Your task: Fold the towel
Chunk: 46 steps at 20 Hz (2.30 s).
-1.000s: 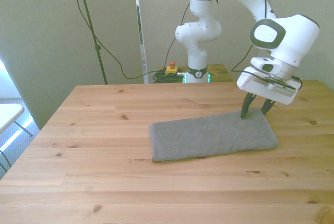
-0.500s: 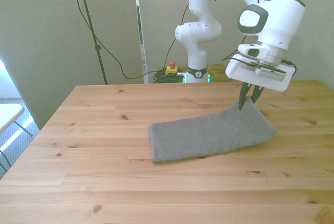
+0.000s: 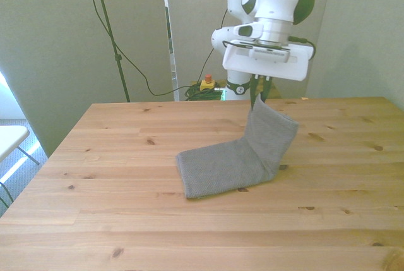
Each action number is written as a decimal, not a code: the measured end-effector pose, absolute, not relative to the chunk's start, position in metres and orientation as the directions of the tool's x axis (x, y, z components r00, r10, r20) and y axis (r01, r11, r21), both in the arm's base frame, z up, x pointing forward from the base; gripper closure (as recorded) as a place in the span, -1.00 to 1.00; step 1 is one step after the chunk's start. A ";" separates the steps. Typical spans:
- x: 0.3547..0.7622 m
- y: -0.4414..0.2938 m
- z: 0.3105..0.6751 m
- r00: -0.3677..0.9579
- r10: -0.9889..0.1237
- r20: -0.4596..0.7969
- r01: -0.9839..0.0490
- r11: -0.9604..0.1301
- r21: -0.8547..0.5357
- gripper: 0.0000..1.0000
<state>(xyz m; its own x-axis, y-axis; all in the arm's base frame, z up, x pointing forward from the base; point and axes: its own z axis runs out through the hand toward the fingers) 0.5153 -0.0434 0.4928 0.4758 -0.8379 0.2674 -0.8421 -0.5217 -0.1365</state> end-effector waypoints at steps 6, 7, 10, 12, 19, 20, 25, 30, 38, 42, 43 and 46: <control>0.507 -0.101 0.502 0.441 -0.867 0.235 -0.854 -0.485 -0.190 1.00; 0.506 -0.110 0.501 0.436 -0.870 0.228 -0.856 -0.480 -0.193 1.00; 0.504 -0.137 0.495 0.422 -0.880 0.215 -0.864 -0.463 -0.196 1.00; 0.504 -0.153 0.490 0.417 -0.887 0.201 -0.867 -0.454 -0.205 1.00; 0.516 -0.217 0.486 0.412 -0.898 0.153 -0.860 -0.438 -0.262 1.00; 0.520 -0.225 0.483 0.412 -0.899 0.149 -0.859 -0.438 -0.264 1.00; 0.544 -0.237 0.456 0.429 -0.894 0.133 -0.862 -0.449 -0.236 -1.00; 0.552 -0.237 0.455 0.441 -0.887 0.139 -0.856 -0.462 -0.234 -1.00; 0.554 -0.235 0.457 0.455 -0.880 0.137 -0.844 -0.475 -0.248 -1.00; 0.555 -0.232 0.460 0.459 -0.877 0.140 -0.841 -0.480 -0.251 -1.00; 0.555 -0.231 0.461 0.461 -0.876 0.141 -0.839 -0.482 -0.252 -1.00; 0.550 -0.222 0.465 0.473 -0.871 0.136 -0.833 -0.492 -0.255 -1.00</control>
